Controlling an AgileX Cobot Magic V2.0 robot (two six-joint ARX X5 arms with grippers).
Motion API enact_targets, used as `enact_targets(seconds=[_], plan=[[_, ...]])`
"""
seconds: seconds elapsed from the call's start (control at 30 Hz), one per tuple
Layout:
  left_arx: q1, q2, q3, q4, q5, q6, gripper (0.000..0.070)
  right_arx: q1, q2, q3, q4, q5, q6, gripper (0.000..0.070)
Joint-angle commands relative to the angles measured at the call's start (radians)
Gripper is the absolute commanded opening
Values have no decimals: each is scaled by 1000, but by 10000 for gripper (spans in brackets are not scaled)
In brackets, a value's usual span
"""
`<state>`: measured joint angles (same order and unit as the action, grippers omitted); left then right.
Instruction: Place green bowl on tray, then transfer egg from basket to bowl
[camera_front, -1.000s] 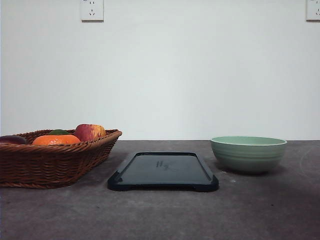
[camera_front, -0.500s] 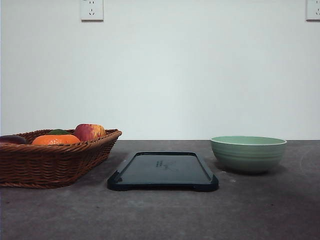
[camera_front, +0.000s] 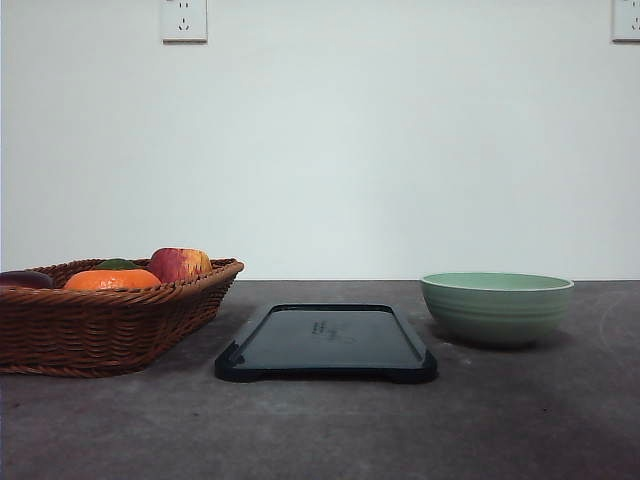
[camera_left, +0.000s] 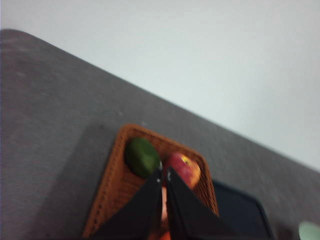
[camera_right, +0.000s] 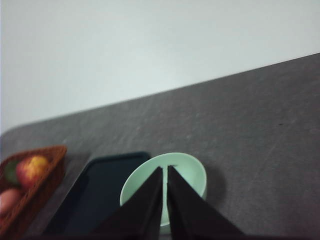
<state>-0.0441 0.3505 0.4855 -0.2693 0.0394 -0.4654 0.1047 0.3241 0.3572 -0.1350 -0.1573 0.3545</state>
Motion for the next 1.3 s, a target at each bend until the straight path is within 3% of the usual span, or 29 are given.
enact_targets(seconds=[0.0,0.33,0.77,1.0,1.17,1.27], plan=[[-2,49,48,-1,44,81,1,4,45,33,-3,-16,-72,6],[-19,351,194,-45,225,118,1,27,364,243,-152,-64,-103,6],[-101,603,371,-306,225,197,0,85,670,468,-365,-63,-133,6],[-102,621,378,-319,225,235,3,92,697,472,-377,-63,-183,32],[-102,621,378,-314,225,247,292,92,694,473,-395,-52,-187,282],[-102,621,378,-314,225,252,317,92,694,474,-398,-52,-182,305]])
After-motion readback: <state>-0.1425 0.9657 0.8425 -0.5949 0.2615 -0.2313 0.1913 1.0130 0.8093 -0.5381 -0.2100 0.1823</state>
